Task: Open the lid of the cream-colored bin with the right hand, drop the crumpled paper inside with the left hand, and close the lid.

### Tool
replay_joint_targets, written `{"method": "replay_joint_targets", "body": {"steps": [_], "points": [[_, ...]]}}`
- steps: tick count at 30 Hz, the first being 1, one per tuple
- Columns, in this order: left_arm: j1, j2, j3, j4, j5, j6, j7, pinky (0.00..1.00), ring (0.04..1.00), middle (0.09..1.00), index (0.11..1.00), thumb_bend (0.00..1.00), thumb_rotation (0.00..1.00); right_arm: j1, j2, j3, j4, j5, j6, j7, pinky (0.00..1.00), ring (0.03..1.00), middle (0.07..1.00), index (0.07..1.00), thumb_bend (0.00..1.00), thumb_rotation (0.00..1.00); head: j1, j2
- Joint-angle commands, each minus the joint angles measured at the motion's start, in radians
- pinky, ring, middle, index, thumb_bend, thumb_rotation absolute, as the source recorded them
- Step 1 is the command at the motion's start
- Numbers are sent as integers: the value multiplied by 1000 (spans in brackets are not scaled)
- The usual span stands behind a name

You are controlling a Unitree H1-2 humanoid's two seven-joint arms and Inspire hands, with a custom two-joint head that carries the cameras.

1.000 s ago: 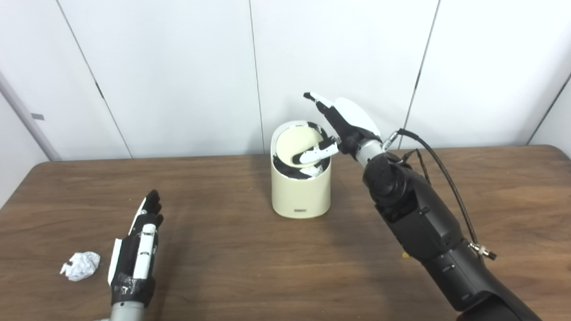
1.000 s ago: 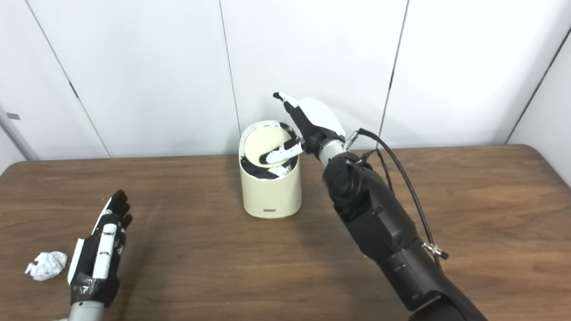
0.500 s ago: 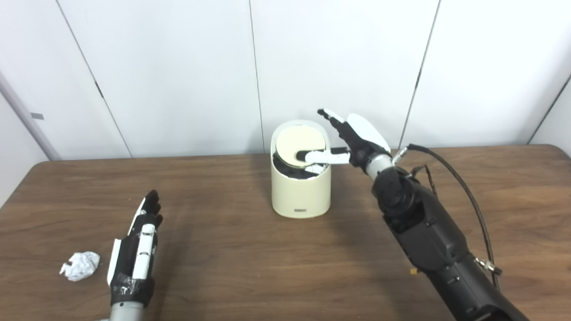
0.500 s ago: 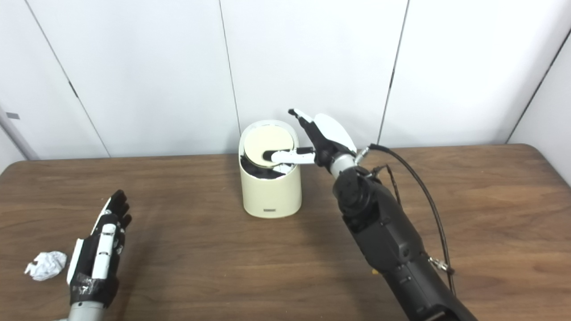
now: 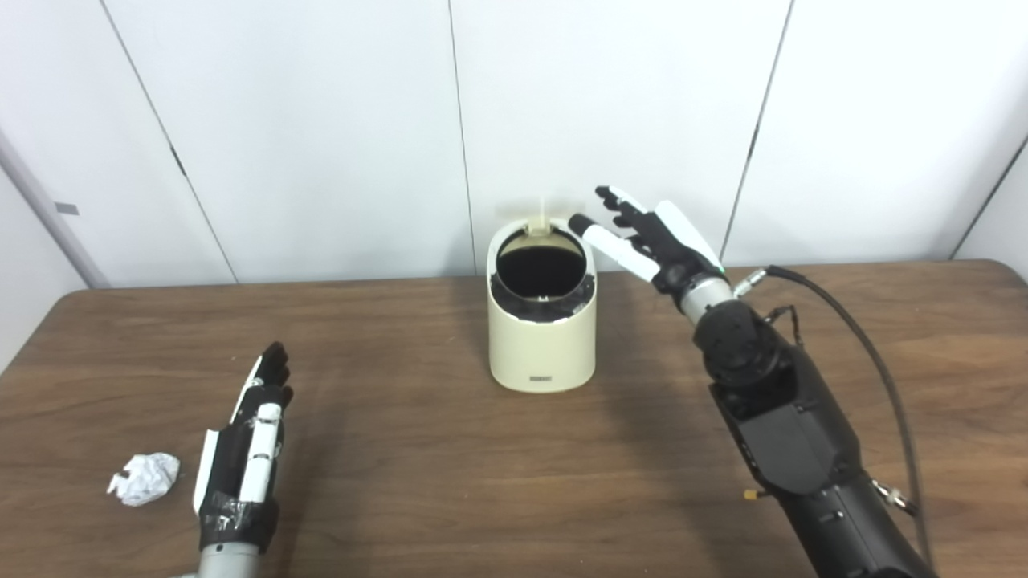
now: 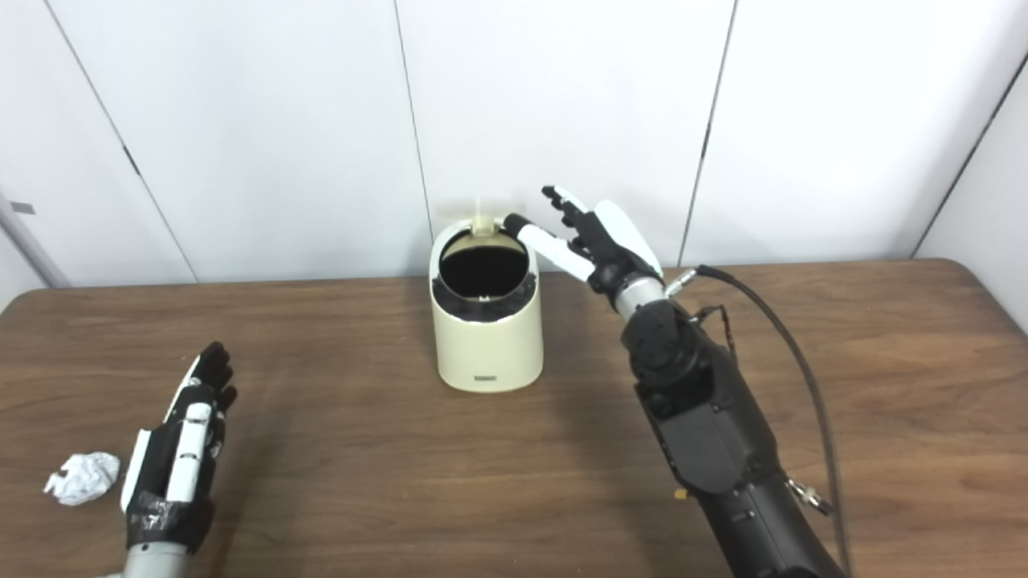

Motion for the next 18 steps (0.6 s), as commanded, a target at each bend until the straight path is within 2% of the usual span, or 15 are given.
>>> {"method": "replay_joint_targets", "body": {"steps": [1, 10, 13, 18], "points": [[69, -45, -12, 86, -17, -29, -4, 1000, 1000, 979, 968, 334, 782, -19, -17, -18, -53, 11, 4, 1, 809, 907, 944, 946, 689, 1000, -1, 1], [60, -37, -7, 92, -18, -27, -8, 1000, 1000, 977, 968, 316, 762, 58, -41, -85, -120, 53, 15, 17, 882, 946, 959, 963, 672, 1000, -9, 3], [57, -30, -7, 93, -15, -20, -10, 1000, 1000, 979, 970, 333, 757, 81, -39, -113, -143, 79, 17, 18, 890, 933, 946, 941, 687, 1000, -14, 3], [52, -23, -5, 97, -23, -24, -18, 1000, 1000, 985, 980, 313, 754, 128, -44, -143, -189, 122, -6, 6, 890, 927, 943, 925, 613, 1000, -23, 7]]}}
